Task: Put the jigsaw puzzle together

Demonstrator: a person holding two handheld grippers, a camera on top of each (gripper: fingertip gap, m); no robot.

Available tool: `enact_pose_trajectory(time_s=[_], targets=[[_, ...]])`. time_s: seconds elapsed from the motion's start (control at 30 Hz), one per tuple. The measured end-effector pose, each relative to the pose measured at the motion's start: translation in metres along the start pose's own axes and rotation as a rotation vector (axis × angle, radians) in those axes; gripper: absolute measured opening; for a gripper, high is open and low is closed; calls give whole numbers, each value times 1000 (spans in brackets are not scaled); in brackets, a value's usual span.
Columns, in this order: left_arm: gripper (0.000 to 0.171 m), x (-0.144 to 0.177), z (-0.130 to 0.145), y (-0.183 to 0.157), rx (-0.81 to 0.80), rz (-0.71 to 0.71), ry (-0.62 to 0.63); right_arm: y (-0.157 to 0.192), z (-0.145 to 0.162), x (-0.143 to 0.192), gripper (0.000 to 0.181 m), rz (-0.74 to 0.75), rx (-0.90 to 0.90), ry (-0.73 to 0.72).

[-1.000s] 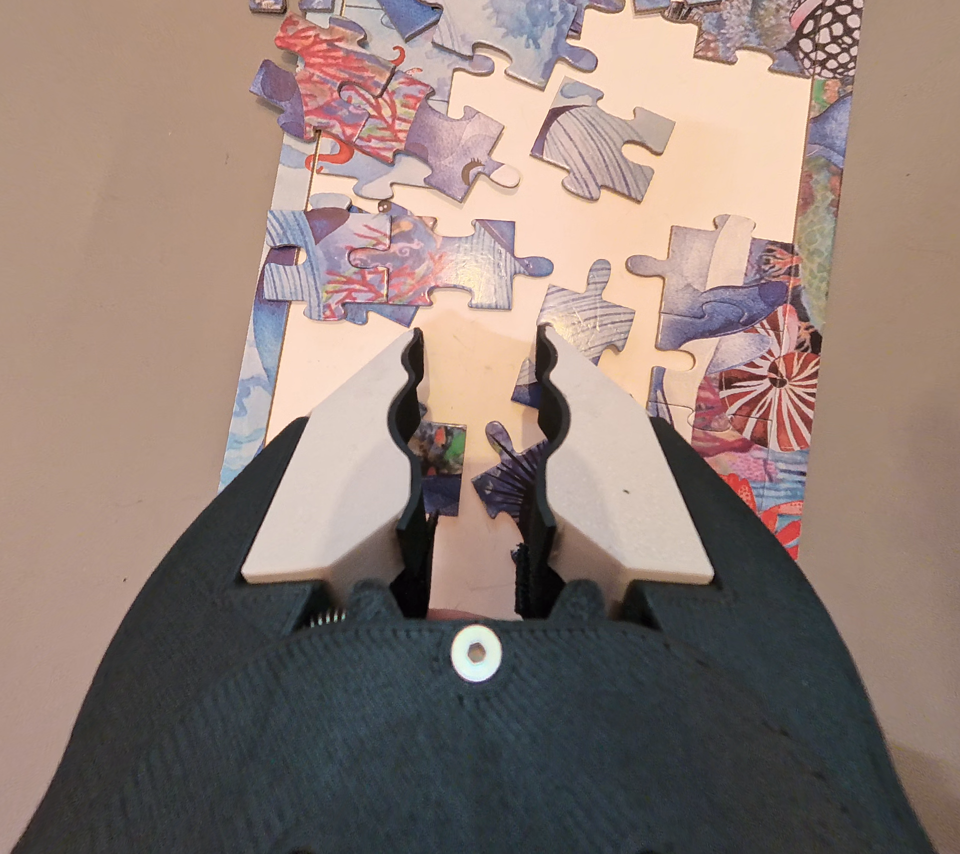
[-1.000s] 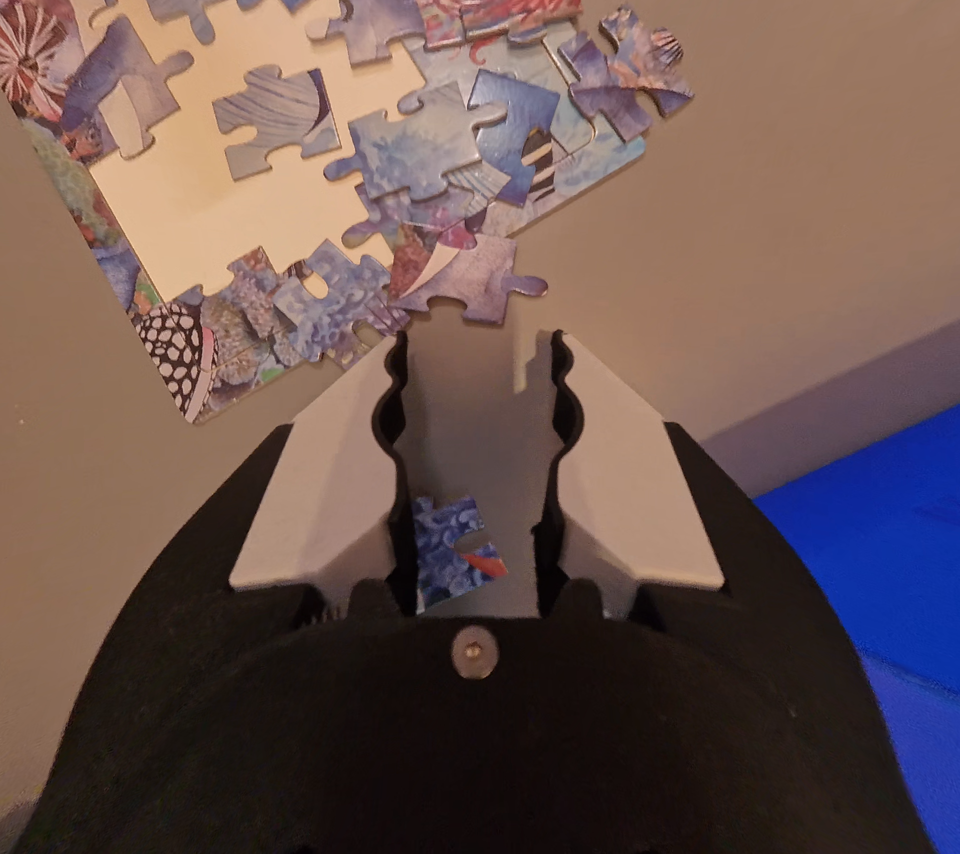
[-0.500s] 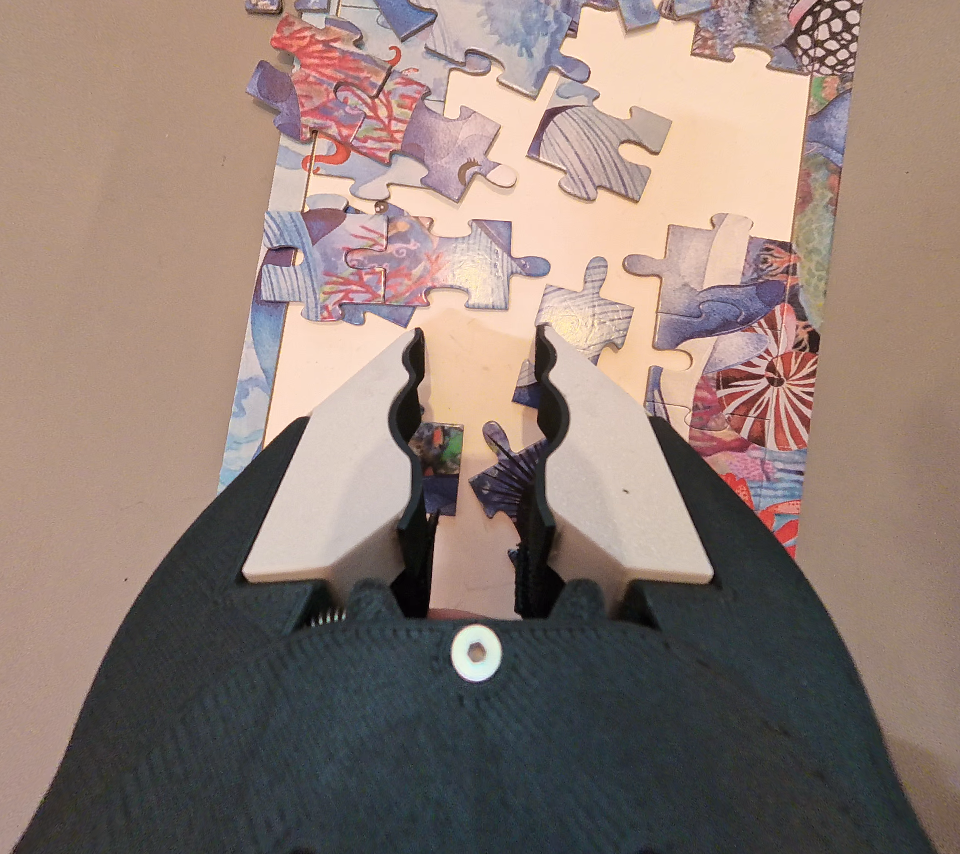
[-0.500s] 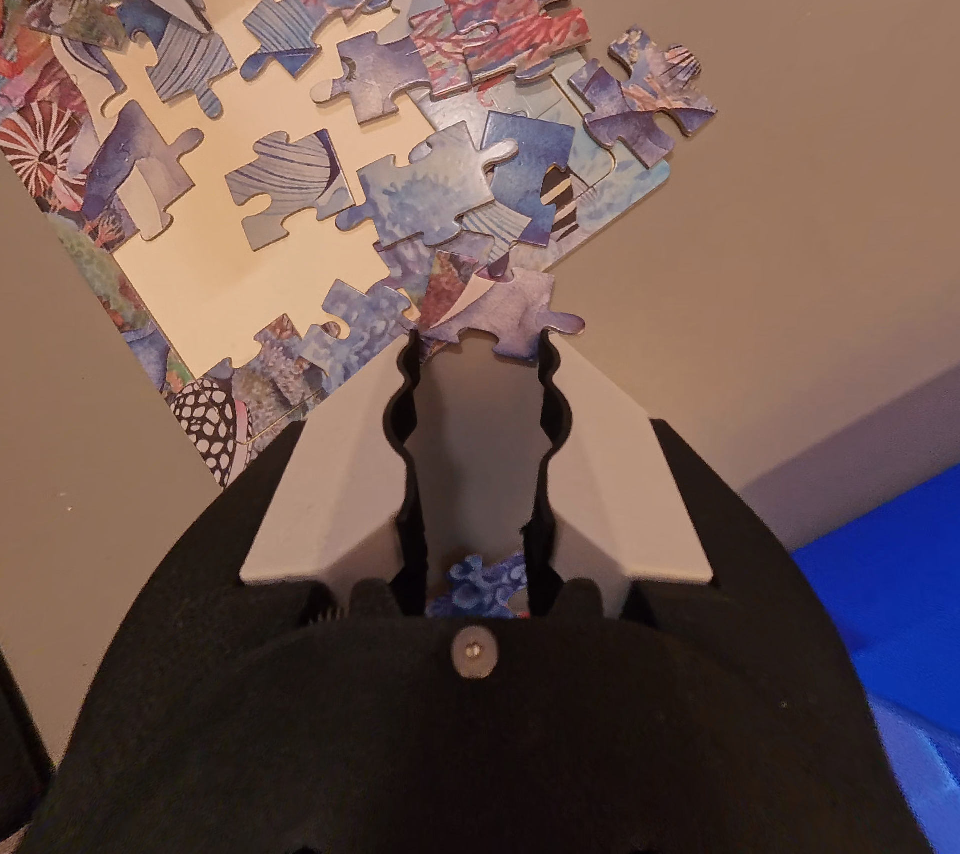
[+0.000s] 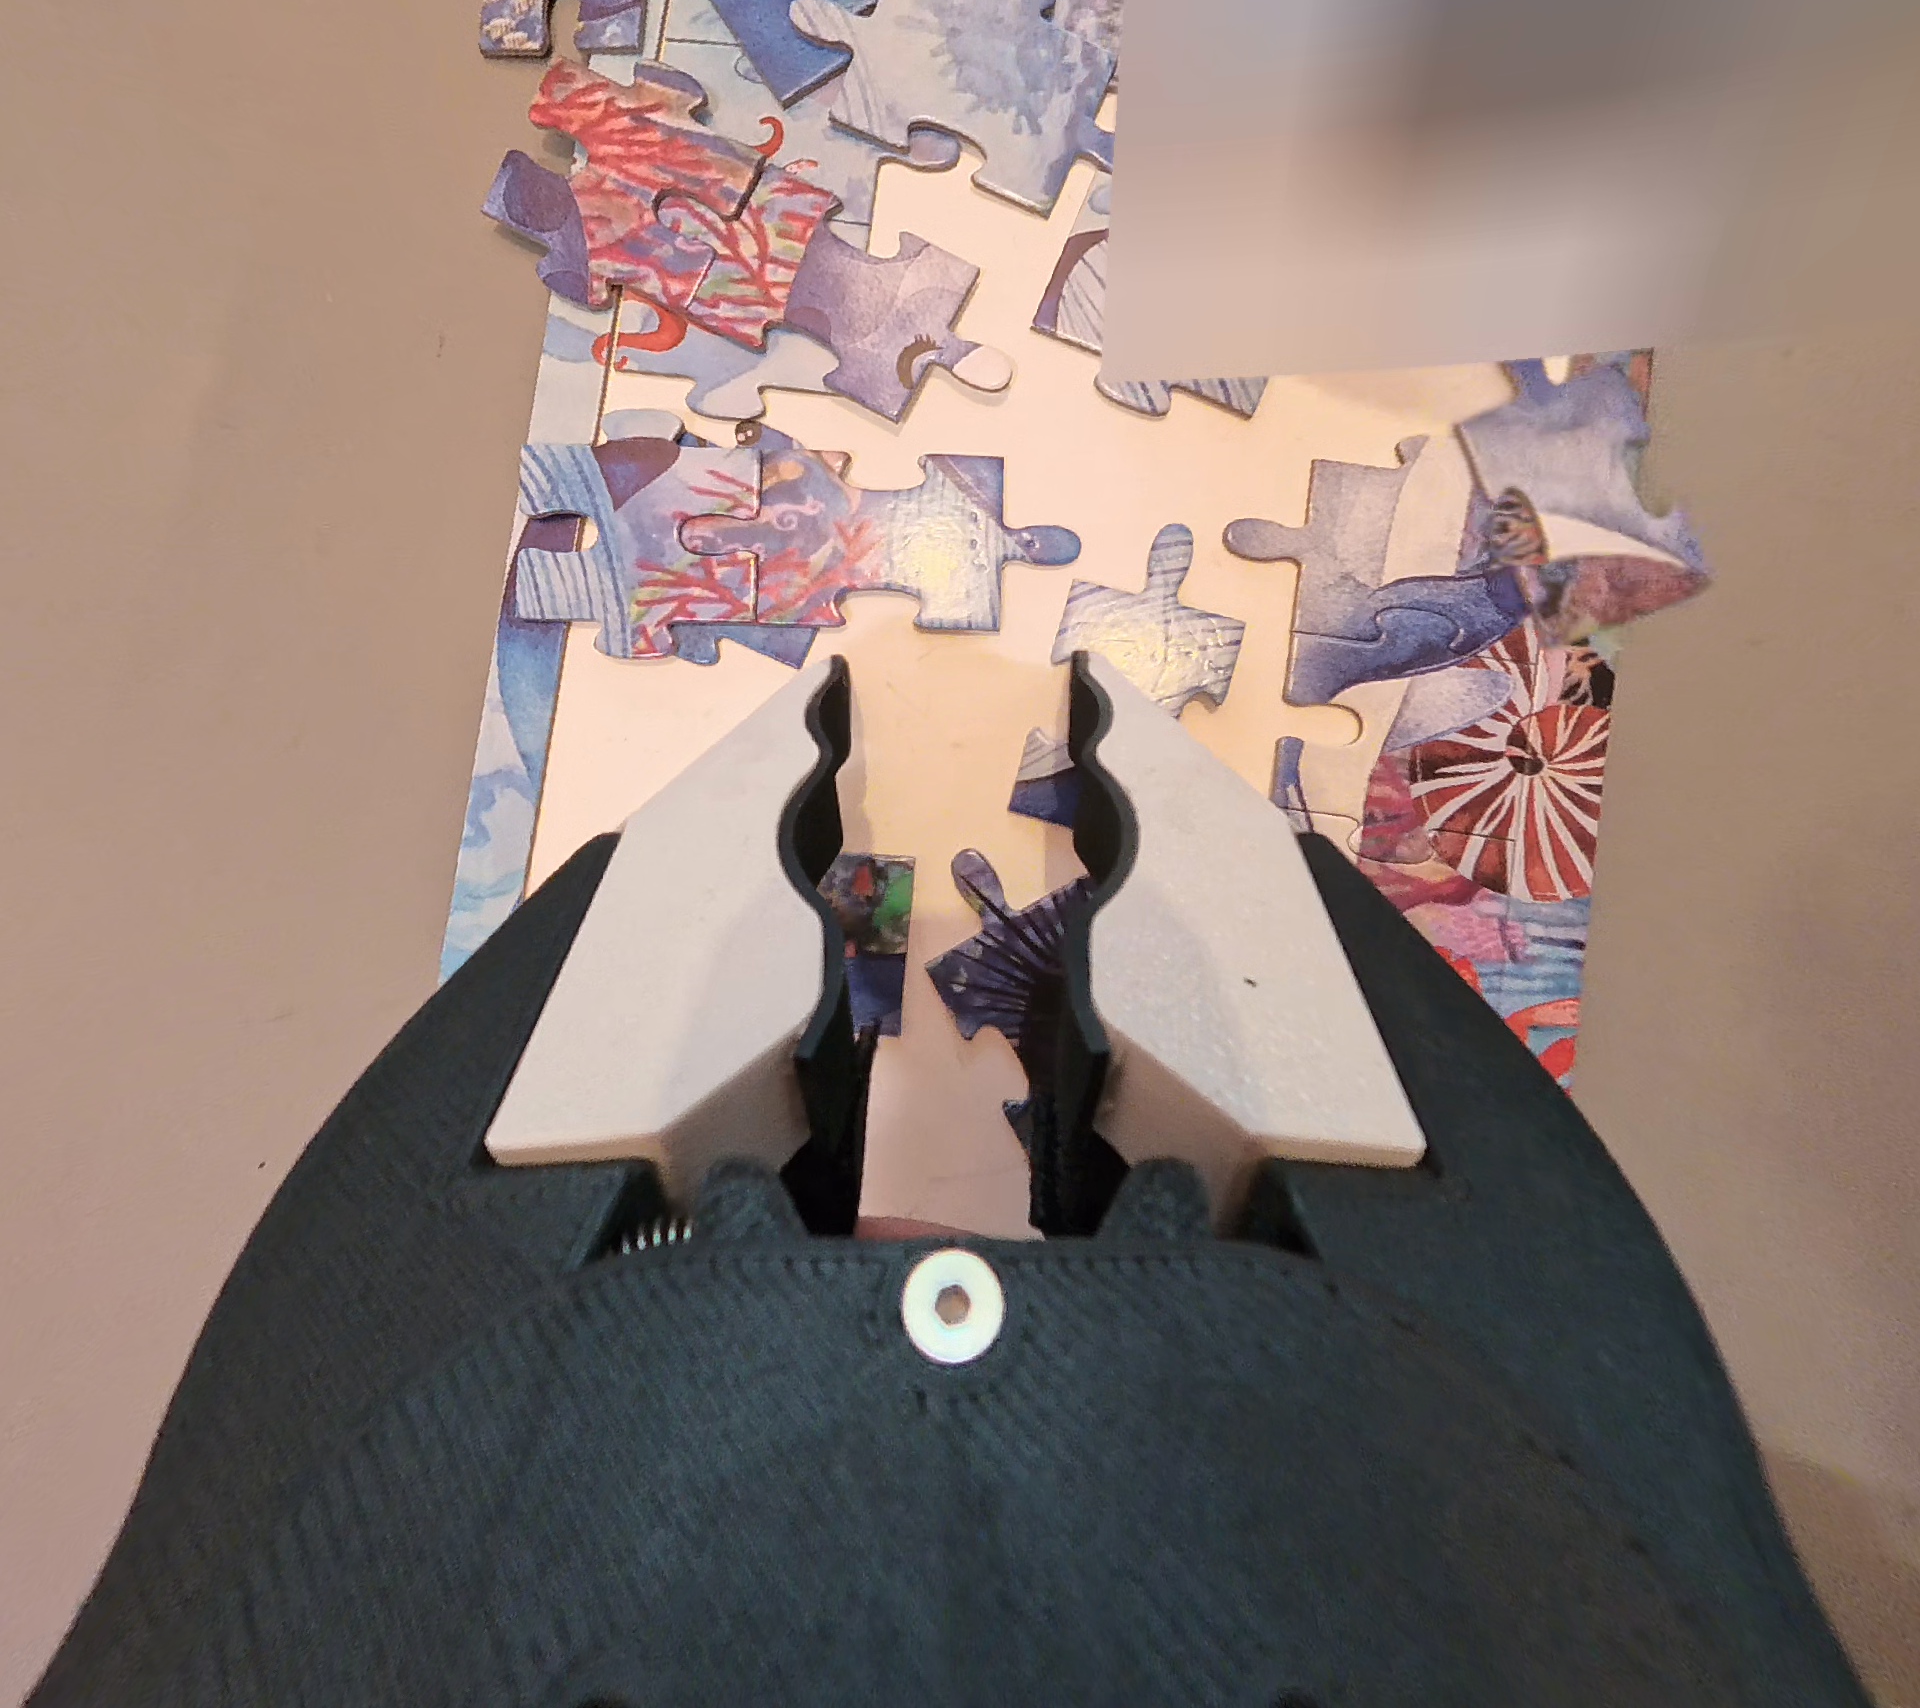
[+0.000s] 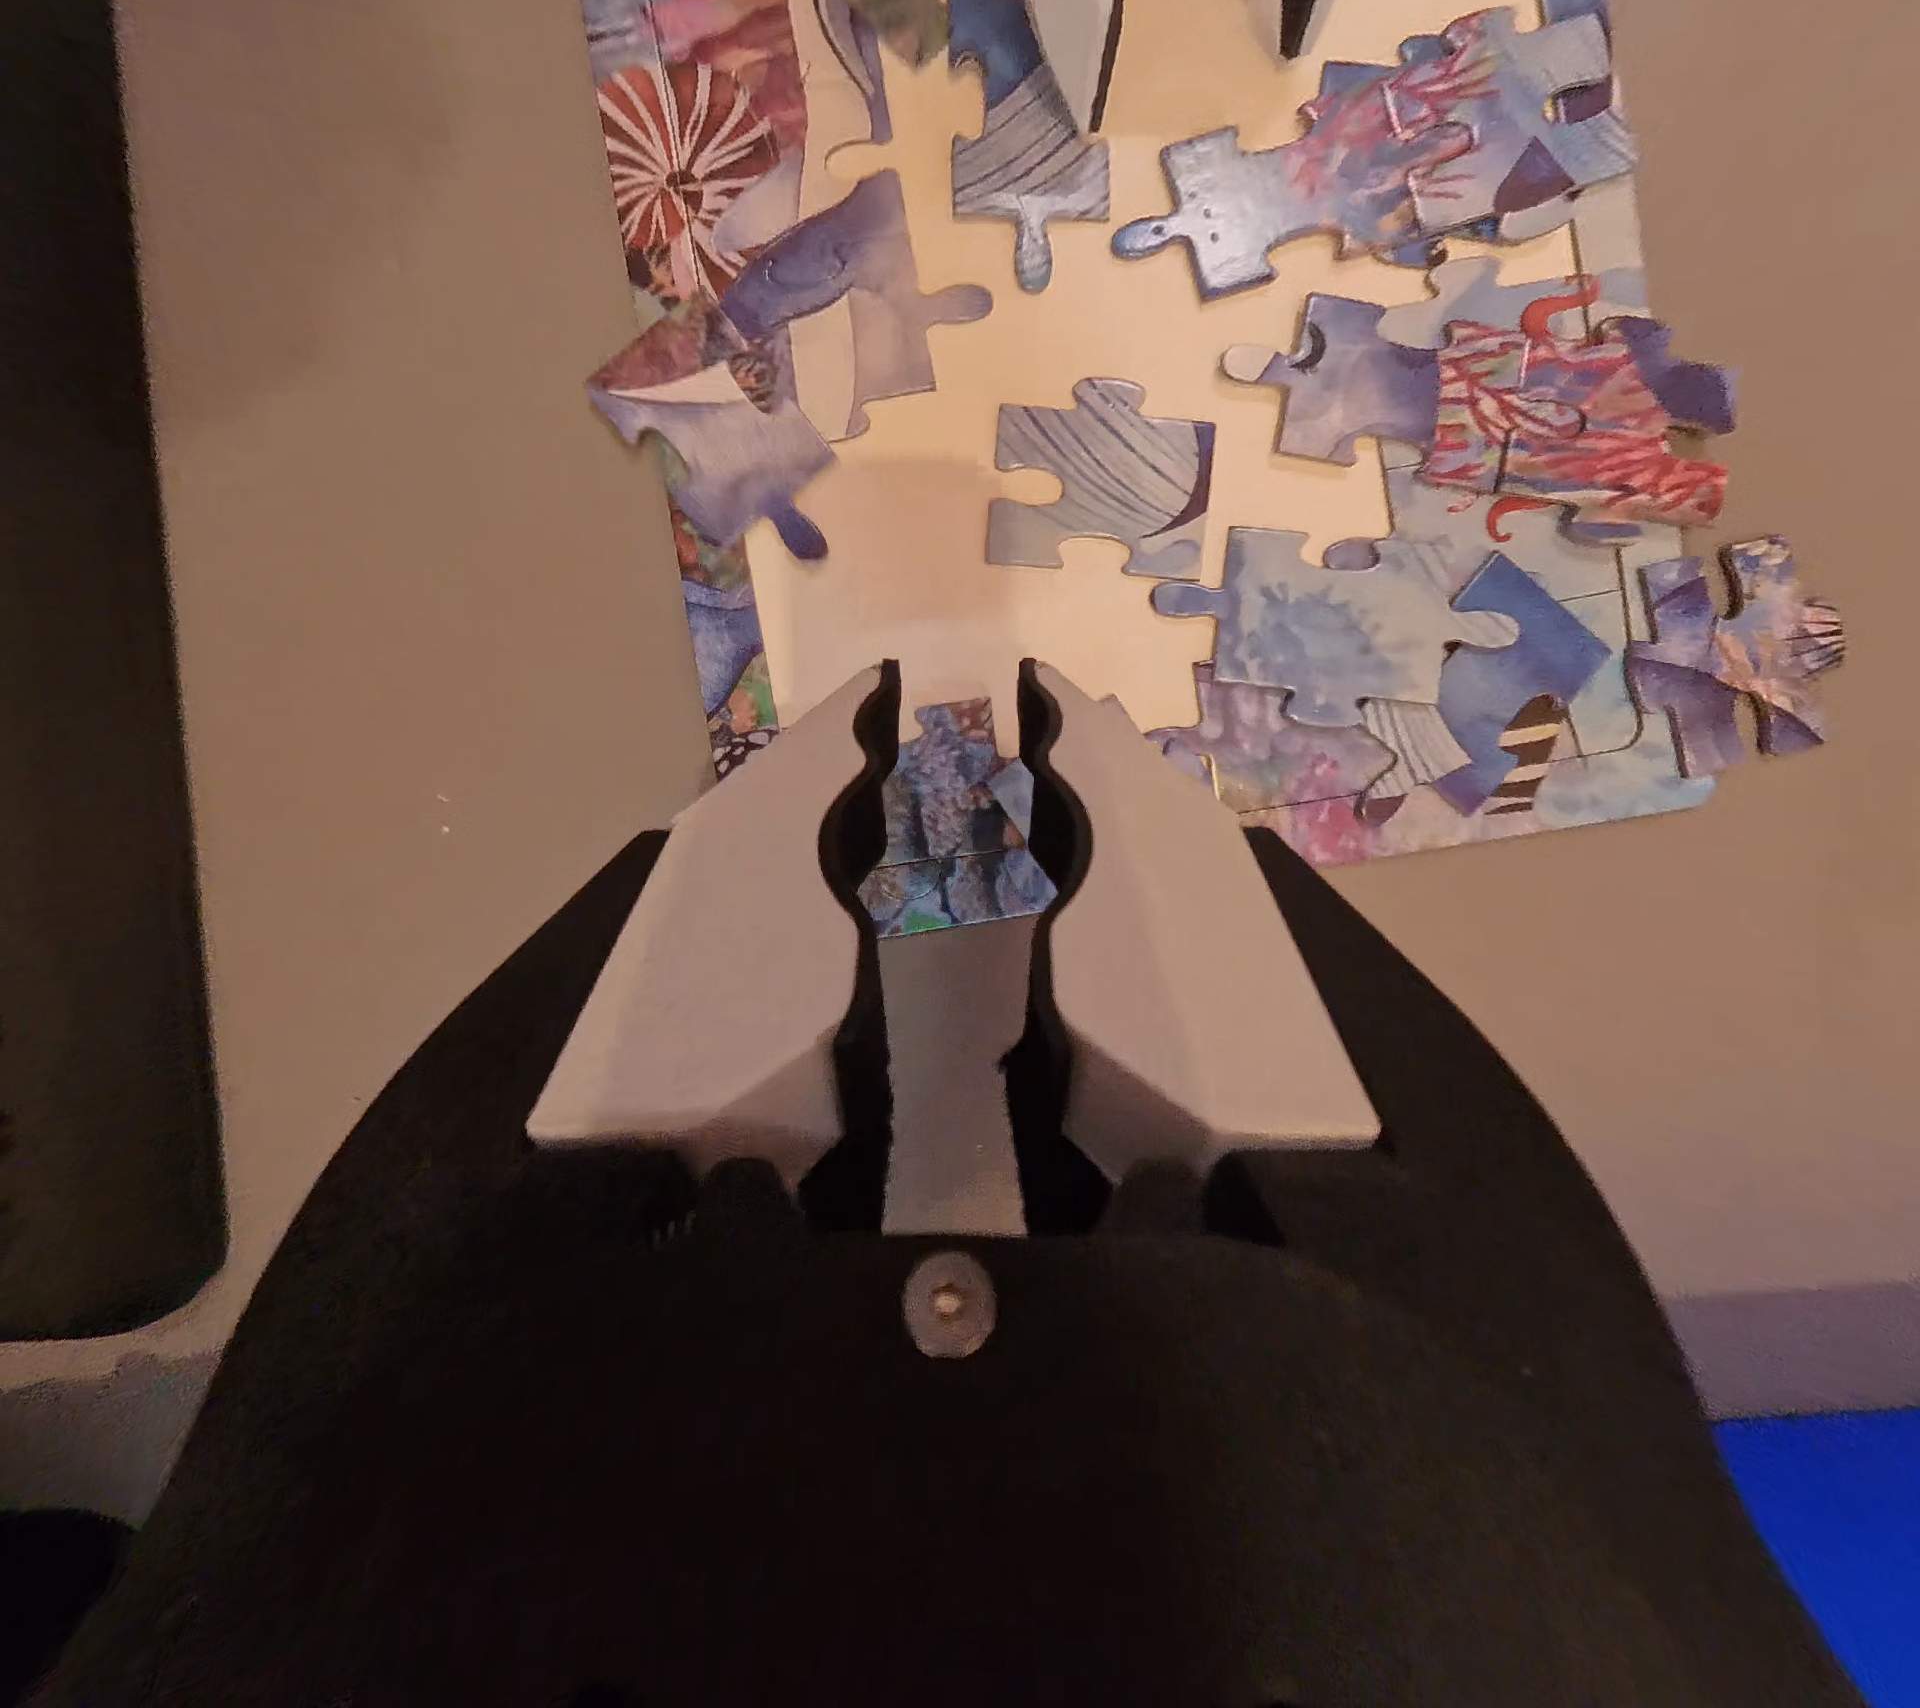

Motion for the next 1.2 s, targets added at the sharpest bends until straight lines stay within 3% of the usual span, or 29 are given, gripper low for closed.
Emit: enact_pose_trajectory(time_s=[0.13, 0.3, 0.43, 0.6, 0.93, 1.2], targets=[[40, 2, -3, -3, -7, 7, -6, 15, -11, -4, 34, -34, -3, -27], [41, 6, -10, -18, -36, 51, -14, 47, -27, -27, 39, -114, 58, -44], [47, 7, -14, -52, -162, 157, -12, 44, -21, -43, 31, -106, 27, -51], [68, -5, -20, -77, -276, 191, -21, 35, -13, -42, 22, -76, 33, -27], [97, -25, -24, -87, -290, 178, -32, 27, -7, -40, 16, -40, 31, -17], [97, -32, -25, -87, -246, 153, -32, 16, -8, -36, 14, 31, 11, -28]])
Point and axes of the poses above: each gripper's, where its closed fingertips meet, x back along the fingers, z out of its underside, y = z × x across the jaws, the point moved 2 cm from there along x, back along the fingers, and after that the axes turned 15 degrees about -y, right-handed, at the moved point
